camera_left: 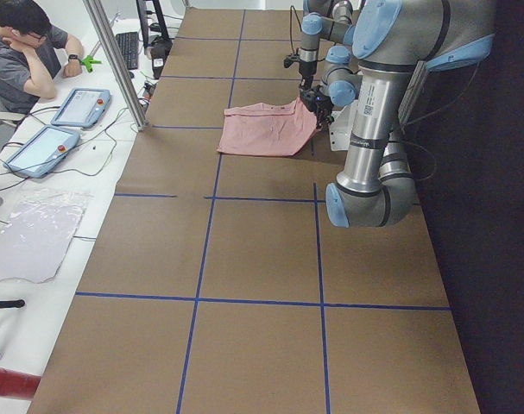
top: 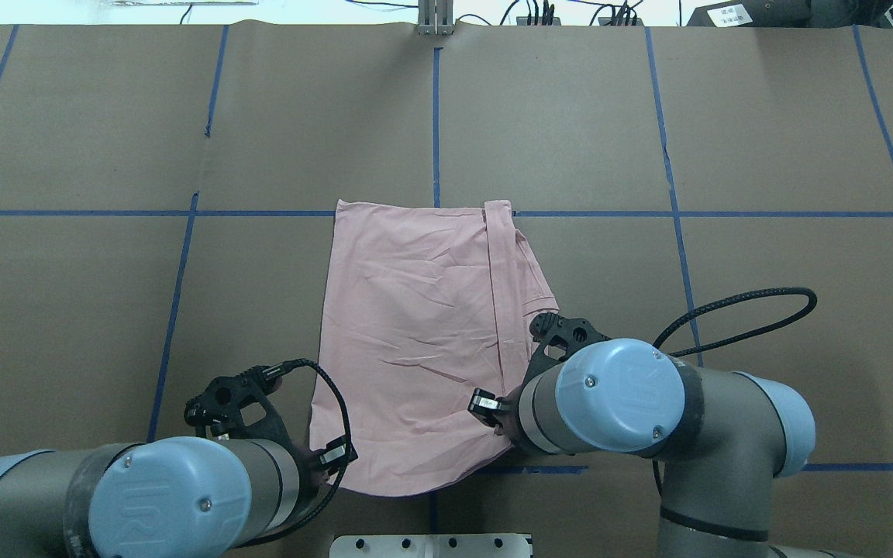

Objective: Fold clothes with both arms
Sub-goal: 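Lift the near edge with both grippers and fold it away from the robot, then open both grippers and raise both arms away from the folded shirt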

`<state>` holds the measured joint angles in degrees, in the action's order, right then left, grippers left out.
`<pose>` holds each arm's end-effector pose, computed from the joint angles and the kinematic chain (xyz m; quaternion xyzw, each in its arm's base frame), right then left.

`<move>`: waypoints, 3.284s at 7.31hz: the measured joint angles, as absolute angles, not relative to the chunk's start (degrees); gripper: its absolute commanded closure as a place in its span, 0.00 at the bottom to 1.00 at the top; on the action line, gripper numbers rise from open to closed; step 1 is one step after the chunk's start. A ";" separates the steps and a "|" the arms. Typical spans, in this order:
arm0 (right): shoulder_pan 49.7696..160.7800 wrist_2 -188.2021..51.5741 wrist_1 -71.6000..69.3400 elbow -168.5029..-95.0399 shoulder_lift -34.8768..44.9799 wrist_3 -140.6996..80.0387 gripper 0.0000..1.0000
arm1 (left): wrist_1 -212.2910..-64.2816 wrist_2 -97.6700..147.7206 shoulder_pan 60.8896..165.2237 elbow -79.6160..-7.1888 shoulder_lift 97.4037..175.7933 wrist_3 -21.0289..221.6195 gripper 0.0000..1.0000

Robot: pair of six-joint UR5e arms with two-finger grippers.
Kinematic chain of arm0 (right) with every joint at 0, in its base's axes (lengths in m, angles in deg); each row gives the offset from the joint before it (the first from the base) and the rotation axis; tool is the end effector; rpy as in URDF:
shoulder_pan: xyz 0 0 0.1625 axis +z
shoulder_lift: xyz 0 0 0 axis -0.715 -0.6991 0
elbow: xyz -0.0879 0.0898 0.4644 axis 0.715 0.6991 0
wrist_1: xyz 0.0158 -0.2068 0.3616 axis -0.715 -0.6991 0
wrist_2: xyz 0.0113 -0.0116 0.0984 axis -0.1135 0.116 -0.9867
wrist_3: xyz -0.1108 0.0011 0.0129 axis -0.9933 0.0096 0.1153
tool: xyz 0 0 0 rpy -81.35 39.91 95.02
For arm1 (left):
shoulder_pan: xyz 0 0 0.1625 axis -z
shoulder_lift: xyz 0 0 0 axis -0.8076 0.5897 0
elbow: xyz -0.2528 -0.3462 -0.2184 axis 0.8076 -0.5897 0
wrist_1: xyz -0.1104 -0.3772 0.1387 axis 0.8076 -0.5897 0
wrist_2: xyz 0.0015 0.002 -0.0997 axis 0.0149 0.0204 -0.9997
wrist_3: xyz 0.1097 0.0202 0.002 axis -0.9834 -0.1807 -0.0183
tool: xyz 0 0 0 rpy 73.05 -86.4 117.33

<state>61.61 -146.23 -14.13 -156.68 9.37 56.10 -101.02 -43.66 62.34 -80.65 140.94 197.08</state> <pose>-0.5350 -0.2698 0.2750 -0.0737 -0.4430 0.1818 0.8748 0.5038 -0.2094 0.2453 -0.0507 0.4288 -0.2326 0.8714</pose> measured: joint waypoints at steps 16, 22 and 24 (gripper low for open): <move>87.84 -145.94 15.48 -106.15 33.41 45.49 0.00 | -135.80 -43.95 92.61 -36.06 156.68 188.24 0.00; 98.09 -154.05 2.19 -110.68 31.96 23.24 0.00 | -134.39 -58.64 99.87 -46.70 149.44 173.71 0.00; 104.68 -158.09 -13.78 -126.64 21.29 -0.32 0.00 | -125.64 -63.74 106.47 -55.07 144.64 160.00 0.00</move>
